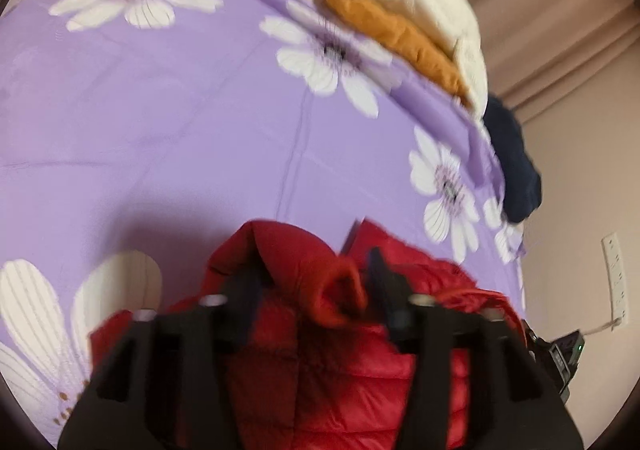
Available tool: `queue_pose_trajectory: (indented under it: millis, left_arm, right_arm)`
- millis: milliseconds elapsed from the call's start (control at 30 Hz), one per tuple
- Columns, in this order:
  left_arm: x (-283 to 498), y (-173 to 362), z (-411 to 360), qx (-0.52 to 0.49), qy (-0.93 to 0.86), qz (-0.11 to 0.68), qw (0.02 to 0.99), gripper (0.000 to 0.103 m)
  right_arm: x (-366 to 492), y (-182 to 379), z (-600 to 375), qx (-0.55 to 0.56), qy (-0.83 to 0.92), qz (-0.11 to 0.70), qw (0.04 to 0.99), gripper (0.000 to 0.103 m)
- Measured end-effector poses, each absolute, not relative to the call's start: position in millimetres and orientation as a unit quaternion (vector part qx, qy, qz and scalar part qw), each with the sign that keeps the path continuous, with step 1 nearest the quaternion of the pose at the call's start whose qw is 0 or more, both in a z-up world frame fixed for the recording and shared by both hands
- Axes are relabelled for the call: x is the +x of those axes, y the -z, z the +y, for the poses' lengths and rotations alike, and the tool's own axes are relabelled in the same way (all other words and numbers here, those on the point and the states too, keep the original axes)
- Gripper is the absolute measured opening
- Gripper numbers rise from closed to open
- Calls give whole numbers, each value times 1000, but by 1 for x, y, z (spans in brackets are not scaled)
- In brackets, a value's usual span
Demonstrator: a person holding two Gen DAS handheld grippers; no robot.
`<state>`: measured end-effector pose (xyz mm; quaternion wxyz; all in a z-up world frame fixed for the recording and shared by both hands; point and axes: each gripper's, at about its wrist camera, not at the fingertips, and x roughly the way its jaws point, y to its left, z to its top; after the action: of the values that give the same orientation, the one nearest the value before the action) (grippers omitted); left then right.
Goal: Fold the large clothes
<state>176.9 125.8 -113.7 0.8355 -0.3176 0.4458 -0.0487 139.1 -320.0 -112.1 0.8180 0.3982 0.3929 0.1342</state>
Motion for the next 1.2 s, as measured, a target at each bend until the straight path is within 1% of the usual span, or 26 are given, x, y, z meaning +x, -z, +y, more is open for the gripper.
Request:
queue_pose_trajectory:
  millis: [33,67,200,333,433,633,733,767,800,867,967,1100,1200]
  left_arm:
    - [173,106,130,-313,33,434,844,88]
    - [167,96,136,-303,3,416,857,96]
    - [152,76,146,-299,-2,399,867,96]
    - [131,57,135,-244,-3,391,888,96]
    - [111,46,112,-199,12,391,898,96]
    - [70,50,62,-119,42,386,914,96]
    - [47,59,39,-87,56,370,923,93]
    - [41,65,32,-75,60,366,925,88]
    - [37,71,26,-62,63,364,927,80]
    - [35,87,14,-37,68,374,924,72]
    - [38,111,6,-12,67,393,917,71]
    - [45,123,10,-17,72,408,910,73]
    - [47,129,8,-12,74,412,908,73]
  right_arm:
    - [137,106,-322,399,-125,384,823,64]
    - [134,101,-324,393,-114,377,831,65]
    - [122,75,-327,362,-89,352,859,65]
    - [108,53,-313,309,-89,335,886,65]
    - [93,40,-284,233,-97,335,908,65]
    - [59,48,-233,127,-114,326,930,65]
    - [46,64,-215,108,-122,314,935,65]
    - [44,68,-210,99,-119,313,937,65]
    - [44,75,-205,84,-114,315,939,65]
    - [46,86,-197,63,-110,322,938,65]
    - [51,104,-193,42,-108,336,935,65]
    - [49,116,-187,12,-101,343,934,65]
    - [52,120,-188,17,-102,352,930,65]
